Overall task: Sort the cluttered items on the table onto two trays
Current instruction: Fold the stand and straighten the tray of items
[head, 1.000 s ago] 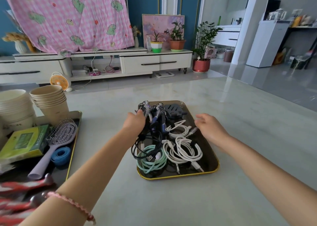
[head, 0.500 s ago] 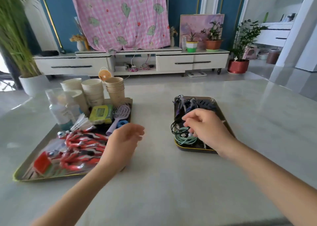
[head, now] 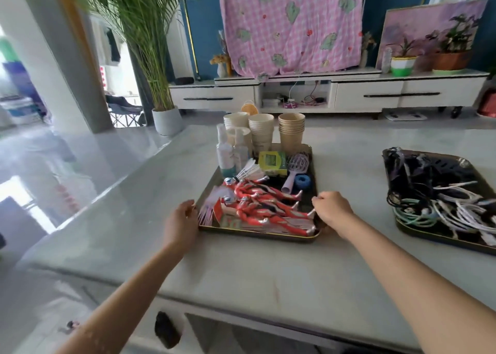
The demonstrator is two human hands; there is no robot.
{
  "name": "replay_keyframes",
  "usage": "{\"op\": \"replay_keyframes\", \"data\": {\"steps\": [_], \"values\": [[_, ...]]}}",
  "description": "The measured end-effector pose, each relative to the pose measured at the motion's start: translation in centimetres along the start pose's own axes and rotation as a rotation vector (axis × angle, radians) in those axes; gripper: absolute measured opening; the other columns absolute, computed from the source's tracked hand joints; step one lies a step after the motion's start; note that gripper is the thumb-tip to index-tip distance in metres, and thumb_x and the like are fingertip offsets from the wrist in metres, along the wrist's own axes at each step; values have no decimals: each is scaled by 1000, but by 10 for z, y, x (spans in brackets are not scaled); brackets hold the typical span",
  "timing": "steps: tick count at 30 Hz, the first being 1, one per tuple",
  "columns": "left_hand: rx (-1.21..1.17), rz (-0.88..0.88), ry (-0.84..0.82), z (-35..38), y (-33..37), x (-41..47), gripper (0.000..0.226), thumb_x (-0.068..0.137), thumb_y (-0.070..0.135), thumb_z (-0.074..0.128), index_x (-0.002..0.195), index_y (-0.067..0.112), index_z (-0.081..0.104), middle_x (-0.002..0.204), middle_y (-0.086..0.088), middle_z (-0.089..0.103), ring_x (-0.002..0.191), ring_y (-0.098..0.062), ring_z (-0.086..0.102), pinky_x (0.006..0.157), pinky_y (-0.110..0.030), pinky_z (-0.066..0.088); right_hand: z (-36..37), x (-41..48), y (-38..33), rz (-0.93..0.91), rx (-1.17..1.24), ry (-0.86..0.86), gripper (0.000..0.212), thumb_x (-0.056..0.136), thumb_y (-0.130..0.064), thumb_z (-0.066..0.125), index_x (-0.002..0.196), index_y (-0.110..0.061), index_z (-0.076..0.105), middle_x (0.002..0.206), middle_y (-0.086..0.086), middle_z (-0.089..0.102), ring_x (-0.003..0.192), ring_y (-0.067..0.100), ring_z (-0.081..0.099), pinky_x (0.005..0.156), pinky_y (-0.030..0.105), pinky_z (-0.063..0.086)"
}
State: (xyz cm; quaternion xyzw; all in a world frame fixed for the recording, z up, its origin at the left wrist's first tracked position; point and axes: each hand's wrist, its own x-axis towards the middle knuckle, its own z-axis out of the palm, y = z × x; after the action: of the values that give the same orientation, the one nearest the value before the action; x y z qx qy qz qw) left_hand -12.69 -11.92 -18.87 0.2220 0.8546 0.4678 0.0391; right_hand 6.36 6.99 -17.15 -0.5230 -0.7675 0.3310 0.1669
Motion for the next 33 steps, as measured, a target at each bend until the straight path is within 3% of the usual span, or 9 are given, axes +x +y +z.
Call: {"op": "replay_keyframes", "data": {"steps": [2, 5, 14, 19, 21, 25, 27, 29, 33], "values": [[25, 50, 25, 0, -4, 0, 26, 88, -2, 48, 102, 8, 68, 106, -19, 67, 90, -29, 58, 76, -30, 41, -2, 3, 1, -38, -20, -18, 37, 96, -20, 44, 61, -10, 42, 65, 10, 47, 58, 25, 43, 57, 29, 32], [67, 117, 51, 1, -11, 5, 24, 80, -9, 44, 72, 5, 63, 76, -22, 64, 68, -29, 53, 60, -30, 32, 2, 7, 1, -74, -21, 11, 40, 97, -15, 44, 58, -10, 39, 56, 6, 38, 52, 20, 35, 47, 26, 25], [31, 42, 89, -41, -46, 60, 23, 78, -3, 39, 69, 1, 60, 70, -24, 57, 68, -27, 50, 58, -29, 28, 66, 17, -58, -95, 75, 1, 42, 99, -17, 39, 58, -12, 36, 62, 4, 39, 75, 24, 42, 52, 30, 25], [-177, -80, 125, -72, -53, 74, 34, 84, -6, 41, 76, 17, 65, 85, -10, 61, 83, -22, 52, 68, -27, 35, 97, 30, -98, -103, 109, -44, 41, 101, -22, 37, 61, -14, 38, 73, 8, 46, 79, 25, 45, 62, 27, 31], [-221, -102, 107, -83, -59, 74, 34, 81, -5, 46, 106, 8, 66, 107, -9, 62, 100, -24, 55, 83, -28, 39, 108, 32, -107, -121, 148, -75, 40, 101, -25, 37, 63, -13, 41, 74, 9, 48, 77, 25, 47, 60, 27, 31], [-104, -125, 78, -88, -65, 47, 73, 78, 9, 55, 144, 0, 26, 149, -16, 32, 137, -28, 29, 111, -34, 21, 108, 22, -110, -145, 252, -142, 34, 95, -11, 41, 61, -9, 45, 67, 11, 47, 74, 28, 46, 60, 33, 29], [103, -103, 9, -81, -66, 26, 78, 87, 27, 56, 146, -1, 14, 154, -17, 18, 142, -26, 15, 115, -34, 8, 107, 2, -104, -164, 294, -175, 18, 88, -2, 44, 77, -1, 58, 84, 19, 60, 88, 37, 54, 70, 37, 39], [286, -64, -107, -65, -61, 6, 84, 93, 44, 46, 147, 0, -1, 157, -15, 0, 145, -24, -3, 115, -35, -8, 105, -25, -96, -202, 354, -240, 23, 84, -1, 49, 96, -13, 65, 107, 11, 67, 103, 29, 58, 90, 39, 44], [368, -38, -173, -40, -43, -11, 104, 84, 66, 39, 145, 2, -16, 155, -13, -19, 142, -22, -20, 110, -38, -19, 109, -61, -91, -321, 168, -265, 71, 85, -15, 65, 146, -11, 29, 147, 3, 36, 137, 19, 33, 108, 24, 25]]}}
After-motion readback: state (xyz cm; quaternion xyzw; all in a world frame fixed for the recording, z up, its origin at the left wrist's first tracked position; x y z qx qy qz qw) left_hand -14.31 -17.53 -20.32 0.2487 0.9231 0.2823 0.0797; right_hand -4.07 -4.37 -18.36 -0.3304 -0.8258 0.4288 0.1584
